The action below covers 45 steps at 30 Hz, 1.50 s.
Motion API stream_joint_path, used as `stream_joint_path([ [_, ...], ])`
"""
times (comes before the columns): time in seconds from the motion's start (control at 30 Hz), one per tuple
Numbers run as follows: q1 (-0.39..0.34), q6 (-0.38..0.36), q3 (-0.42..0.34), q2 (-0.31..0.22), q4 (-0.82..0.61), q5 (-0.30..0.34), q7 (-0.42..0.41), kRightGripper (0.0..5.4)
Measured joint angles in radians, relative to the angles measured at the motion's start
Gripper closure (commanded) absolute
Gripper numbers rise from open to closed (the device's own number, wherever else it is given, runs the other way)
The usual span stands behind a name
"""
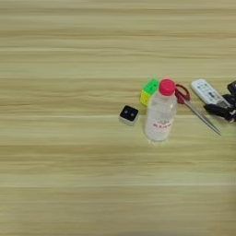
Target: Move the objects on the table
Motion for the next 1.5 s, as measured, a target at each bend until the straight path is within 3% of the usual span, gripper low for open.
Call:
stream_joint_path([
  [0.5,-0.047,-0.016,-0.061,-0.001,0.006,0.011,-0.066,2.51],
  [0.77,-0.099,-0.035,-0.103,-0.056,0.05,0.022,-0.082,2.51],
  [1.1,-0.101,-0.095,-0.105,-0.118,0.198,0.0,-0.073,2.51],
  [1.5,-0.099,-0.134,-0.072,-0.118,0.256,-0.042,-0.064,2.51],
])
